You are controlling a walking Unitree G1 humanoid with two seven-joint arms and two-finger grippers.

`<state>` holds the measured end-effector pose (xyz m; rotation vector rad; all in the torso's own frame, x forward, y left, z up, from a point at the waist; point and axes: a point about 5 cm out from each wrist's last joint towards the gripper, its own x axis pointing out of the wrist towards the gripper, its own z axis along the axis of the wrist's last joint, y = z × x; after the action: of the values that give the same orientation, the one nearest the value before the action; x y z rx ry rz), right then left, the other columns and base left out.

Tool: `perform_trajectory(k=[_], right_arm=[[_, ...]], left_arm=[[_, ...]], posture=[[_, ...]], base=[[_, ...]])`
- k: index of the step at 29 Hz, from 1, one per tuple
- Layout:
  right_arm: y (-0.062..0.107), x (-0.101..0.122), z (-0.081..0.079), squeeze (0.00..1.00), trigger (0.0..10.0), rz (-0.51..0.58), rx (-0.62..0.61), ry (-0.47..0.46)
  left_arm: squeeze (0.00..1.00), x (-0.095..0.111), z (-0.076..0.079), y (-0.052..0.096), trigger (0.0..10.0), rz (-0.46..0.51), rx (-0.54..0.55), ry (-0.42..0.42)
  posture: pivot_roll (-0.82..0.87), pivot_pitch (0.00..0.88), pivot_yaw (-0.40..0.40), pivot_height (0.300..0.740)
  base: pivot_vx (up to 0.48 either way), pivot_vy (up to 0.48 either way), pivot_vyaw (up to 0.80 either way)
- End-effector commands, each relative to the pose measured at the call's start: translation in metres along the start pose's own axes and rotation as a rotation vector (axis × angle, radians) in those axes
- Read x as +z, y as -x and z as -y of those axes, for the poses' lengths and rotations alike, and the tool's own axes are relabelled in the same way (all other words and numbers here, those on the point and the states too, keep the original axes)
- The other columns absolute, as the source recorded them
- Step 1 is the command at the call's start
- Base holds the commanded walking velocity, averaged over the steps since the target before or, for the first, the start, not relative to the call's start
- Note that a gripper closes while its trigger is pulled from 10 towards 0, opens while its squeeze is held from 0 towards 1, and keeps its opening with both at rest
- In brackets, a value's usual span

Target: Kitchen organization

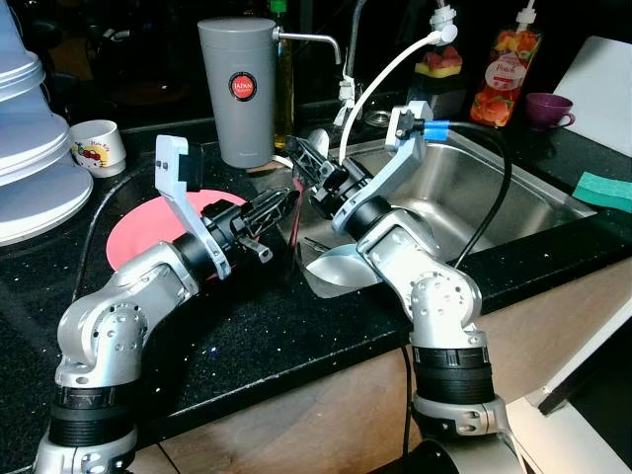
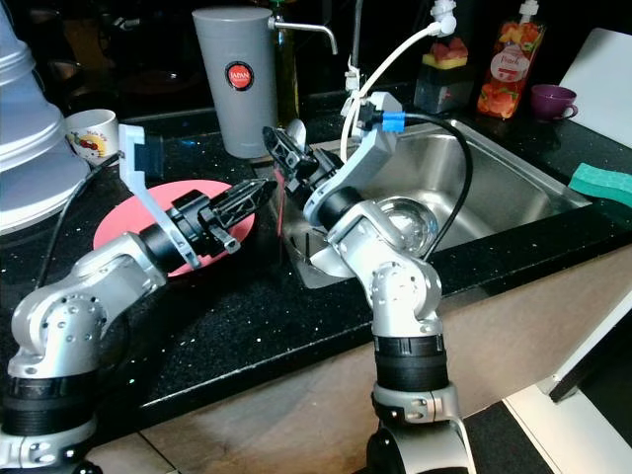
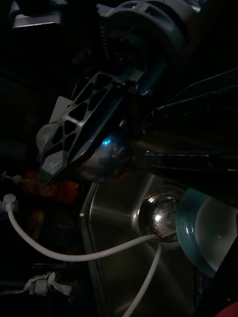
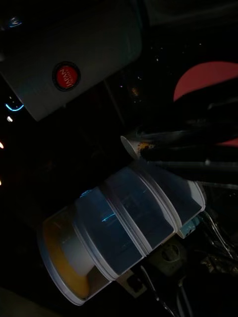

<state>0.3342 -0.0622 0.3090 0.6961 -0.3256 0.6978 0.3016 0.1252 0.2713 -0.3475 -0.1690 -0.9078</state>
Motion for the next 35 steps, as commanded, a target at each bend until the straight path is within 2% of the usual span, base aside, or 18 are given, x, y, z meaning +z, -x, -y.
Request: perform_trajectory(k=[1,8,17,18,20,22,23,25,26,27,29,30,31,32,33,35], right_arm=[[-0.003,0.003,0.0,0.0,0.0,0.025,-0.004,0.001],[-0.003,0.003,0.002,0.0,0.0,0.036,-0.015,0.002],[-0.005,0.015,0.018,0.0,0.0,0.082,-0.09,0.039],[-0.007,0.025,0.027,0.0,0.0,0.108,-0.126,0.083],[-0.008,0.037,0.035,0.0,0.0,0.132,-0.16,0.153],[-0.009,0.046,0.043,0.0,0.0,0.143,-0.195,0.259],[-0.009,0.046,0.043,0.0,0.0,0.143,-0.195,0.259],[-0.01,0.052,0.05,0.0,0.0,0.129,-0.228,0.383],[-0.01,0.052,0.05,0.0,0.0,0.129,-0.228,0.383],[-0.011,0.052,0.056,0.0,0.0,0.096,-0.249,0.514],[-0.011,0.052,0.056,0.0,0.0,0.096,-0.249,0.514],[-0.011,0.05,0.06,0.0,10.0,0.071,-0.256,0.581],[-0.011,0.05,0.06,0.0,10.0,0.071,-0.256,0.581],[-0.005,0.027,0.075,0.0,10.0,-0.08,-0.278,0.735],[-0.001,0.017,0.082,0.0,10.0,-0.148,-0.289,0.786],[0.006,0.004,0.092,0.0,10.0,-0.229,-0.323,0.839]], left_arm=[[0.0,-0.002,0.0,0.002,10.0,-0.023,0.008,-0.011],[0.0,0.0,-0.003,0.002,10.0,-0.021,0.021,-0.023],[0.0,0.004,-0.006,0.003,10.0,-0.013,0.042,-0.055],[0.0,0.007,-0.006,0.003,10.0,-0.003,0.047,-0.066],[0.0,0.009,-0.007,0.003,10.0,0.002,0.052,-0.075],[0.0,0.01,-0.008,0.003,10.0,0.004,0.061,-0.084],[0.0,0.01,-0.008,0.003,10.0,0.004,0.061,-0.084],[0.0,0.008,-0.009,0.001,10.0,-0.012,0.08,-0.114],[0.0,0.008,-0.009,0.001,10.0,-0.012,0.08,-0.114],[0.0,0.002,-0.01,-0.002,10.0,-0.058,0.098,-0.189],[0.0,0.002,-0.01,-0.002,10.0,-0.058,0.098,-0.189],[0.0,-0.003,-0.01,-0.006,10.0,-0.109,0.11,-0.278],[0.0,-0.003,-0.01,-0.006,10.0,-0.109,0.11,-0.278],[0.0,-0.023,-0.002,-0.019,10.0,-0.244,0.054,-0.472],[0.0,-0.031,0.002,-0.022,10.0,-0.286,0.023,-0.528],[0.0,-0.04,0.005,-0.026,10.0,-0.324,-0.016,-0.558]], posture=[[-0.03,0.041,0.045,0.74],[-0.03,0.034,0.045,0.74],[-0.03,0.031,0.044,0.74],[-0.03,0.033,0.043,0.74],[-0.03,0.035,0.042,0.74],[-0.03,0.037,0.04,0.74],[-0.03,0.037,0.04,0.74],[-0.03,0.038,0.04,0.74],[-0.03,0.038,0.04,0.74],[-0.03,0.037,0.038,0.74],[-0.03,0.037,0.038,0.74],[-0.03,0.037,0.033,0.74],[-0.03,0.037,0.033,0.74],[-0.03,0.037,0.032,0.74],[-0.03,0.037,0.032,0.74],[-0.03,0.037,0.032,0.74]], base=[[0.0,0.0,0.0],[0.0,0.0,0.0],[0.0,0.0,0.0],[0.0,0.0,0.0],[0.0,0.0,0.0],[0.0,0.0,0.0],[0.0,0.0,0.0],[0.0,0.0,0.0],[0.0,0.0,0.0],[0.0,0.0,0.0],[0.0,0.0,0.0],[0.0,0.0,0.0],[0.0,0.0,0.0],[0.0,0.0,0.0],[0.0,0.0,0.0],[0.0,0.0,0.0]])
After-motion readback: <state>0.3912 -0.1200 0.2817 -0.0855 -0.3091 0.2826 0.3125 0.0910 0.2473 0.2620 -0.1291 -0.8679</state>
